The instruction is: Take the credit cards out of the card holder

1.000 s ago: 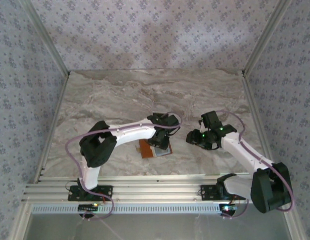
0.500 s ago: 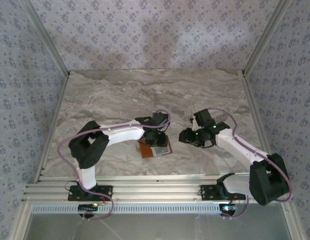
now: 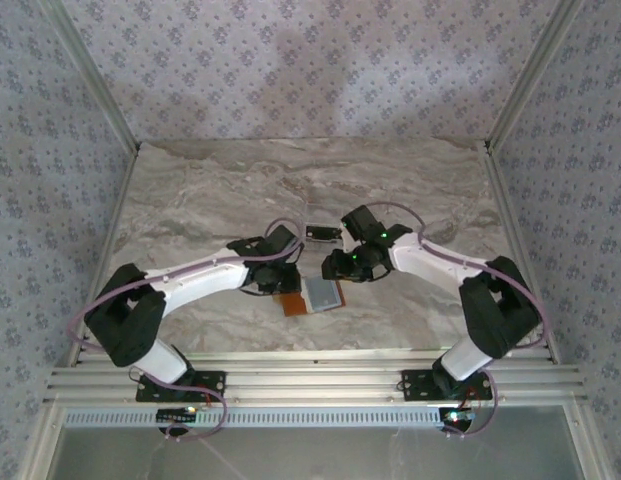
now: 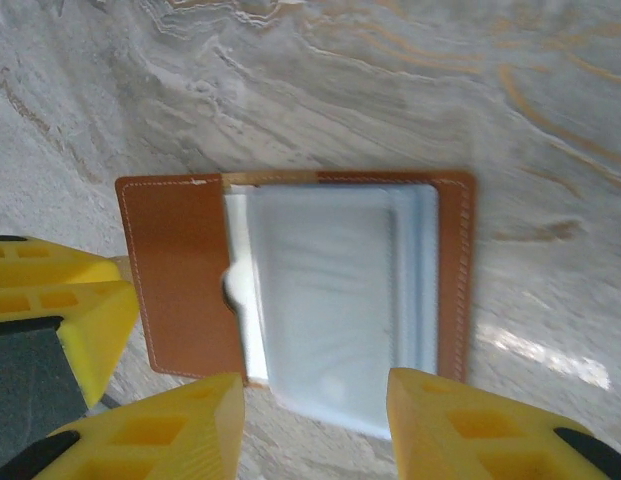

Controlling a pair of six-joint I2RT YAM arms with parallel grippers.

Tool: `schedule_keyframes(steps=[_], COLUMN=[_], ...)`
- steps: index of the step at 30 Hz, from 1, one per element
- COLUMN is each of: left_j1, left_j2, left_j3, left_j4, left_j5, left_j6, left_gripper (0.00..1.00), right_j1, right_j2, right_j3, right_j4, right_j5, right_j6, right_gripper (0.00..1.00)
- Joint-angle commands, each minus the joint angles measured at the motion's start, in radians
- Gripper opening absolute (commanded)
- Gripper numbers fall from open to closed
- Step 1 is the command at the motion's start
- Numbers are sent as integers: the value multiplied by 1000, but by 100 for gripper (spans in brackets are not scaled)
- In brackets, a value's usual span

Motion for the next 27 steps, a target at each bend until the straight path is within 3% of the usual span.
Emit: schedule_keyframes(steps=[1, 15, 27], left_j1=[26, 81, 98], left_j2=[-41, 29, 57], left_j3=[-50, -117, -144], left_j4=[-63, -6, 24], left_j5=[-37, 22, 48], left_j6=[3, 45, 60], left_gripper=[22, 15, 12], right_j1=[30, 106, 162], right_j2=[66, 227, 299], right_j3=[68, 231, 261], right_j4=[-50, -236, -211], right_j5=[0, 193, 155], right_j6=[-36, -80, -56], right_gripper=[43, 43, 45])
